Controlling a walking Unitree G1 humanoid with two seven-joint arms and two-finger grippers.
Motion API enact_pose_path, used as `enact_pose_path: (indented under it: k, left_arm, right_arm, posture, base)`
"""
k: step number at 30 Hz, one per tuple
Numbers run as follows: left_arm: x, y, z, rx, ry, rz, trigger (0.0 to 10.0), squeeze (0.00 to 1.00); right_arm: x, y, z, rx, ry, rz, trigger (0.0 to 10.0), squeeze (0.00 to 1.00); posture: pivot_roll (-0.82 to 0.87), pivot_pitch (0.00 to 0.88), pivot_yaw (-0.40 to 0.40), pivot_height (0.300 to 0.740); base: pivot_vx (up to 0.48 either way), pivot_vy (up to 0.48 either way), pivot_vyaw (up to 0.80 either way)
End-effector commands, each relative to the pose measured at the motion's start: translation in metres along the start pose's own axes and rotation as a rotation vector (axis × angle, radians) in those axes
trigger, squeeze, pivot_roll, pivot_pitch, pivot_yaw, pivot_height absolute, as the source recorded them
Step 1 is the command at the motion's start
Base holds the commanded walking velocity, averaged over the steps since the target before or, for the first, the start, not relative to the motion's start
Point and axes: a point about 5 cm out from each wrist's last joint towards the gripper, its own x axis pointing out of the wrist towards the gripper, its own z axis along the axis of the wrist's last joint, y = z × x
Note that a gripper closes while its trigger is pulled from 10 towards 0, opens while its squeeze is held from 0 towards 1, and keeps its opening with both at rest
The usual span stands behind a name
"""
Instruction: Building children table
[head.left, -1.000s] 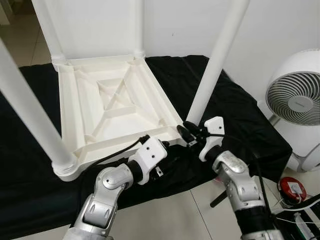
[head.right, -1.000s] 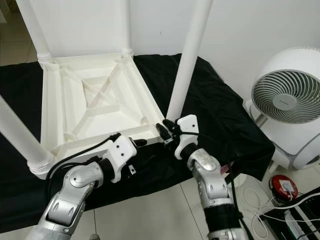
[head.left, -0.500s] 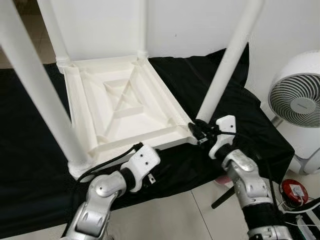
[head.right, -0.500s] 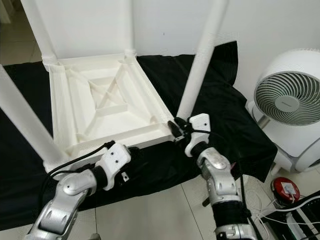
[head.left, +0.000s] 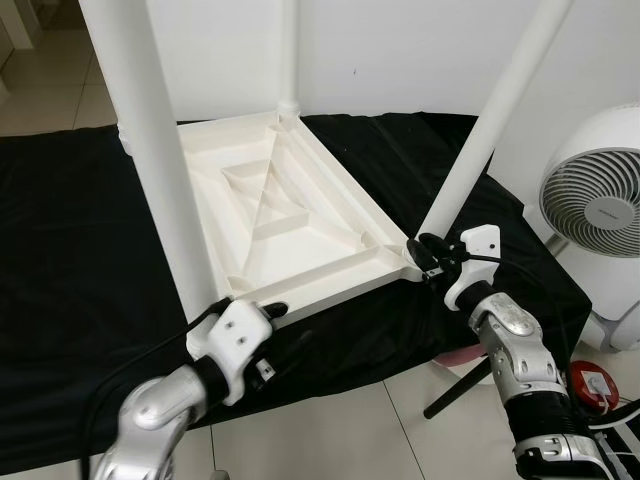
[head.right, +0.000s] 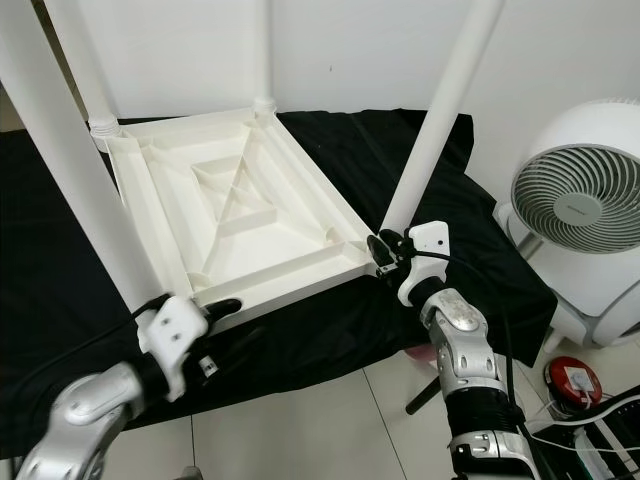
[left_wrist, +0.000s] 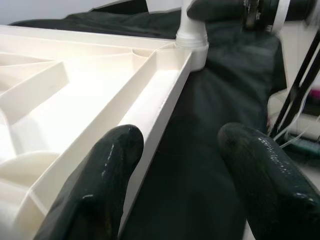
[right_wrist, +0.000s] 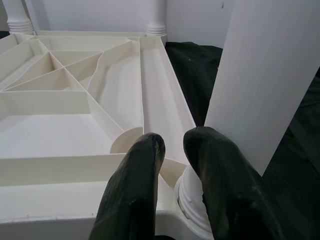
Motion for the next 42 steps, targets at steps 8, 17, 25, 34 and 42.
enact_pose_path:
  k: [8, 17, 25, 34, 42]
  left_arm:
    - [-0.052, 0.012, -0.001, -0.09, 0.005, 0.057, 10.0, 0.0]
    - [-0.09, 0.023, -0.013, -0.165, 0.079, 0.111, 10.0, 0.0]
    - [-0.136, 0.059, -0.033, -0.172, 0.195, 0.268, 10.0, 0.0]
    - [-0.129, 0.117, -0.026, -0.05, 0.15, 0.467, 10.0, 0.0]
    - [-0.106, 0.149, -0.015, 0.008, 0.063, 0.518, 10.0, 0.0]
  right_arm:
    - [-0.002, -0.011, -0.01, -0.01, 0.026, -0.027, 10.0, 0.0]
    - [0.001, -0.008, -0.012, -0.017, 0.034, 0.004, 10.0, 0.0]
    - [0.004, -0.002, -0.015, -0.02, 0.035, 0.04, 10.0, 0.0]
    - [0.0, 0.013, -0.025, 0.0, 0.059, 0.119, 10.0, 0.0]
    - [-0.007, 0.025, -0.034, 0.059, 0.069, 0.128, 10.0, 0.0]
  posture:
    - [0.09, 0.016, -0.08, 0.74]
    - [0.11, 0.017, -0.084, 0.74]
    - [0.11, 0.015, -0.084, 0.74]
    - [0.09, 0.006, -0.079, 0.74]
    - [0.06, 0.007, -0.067, 0.74]
  base:
    - [0.0, 0.0, 0.0]
    - [0.0, 0.0, 0.0]
    - [0.0, 0.0, 0.0]
    - [0.0, 0.0, 0.0]
    - [0.0, 0.0, 0.0]
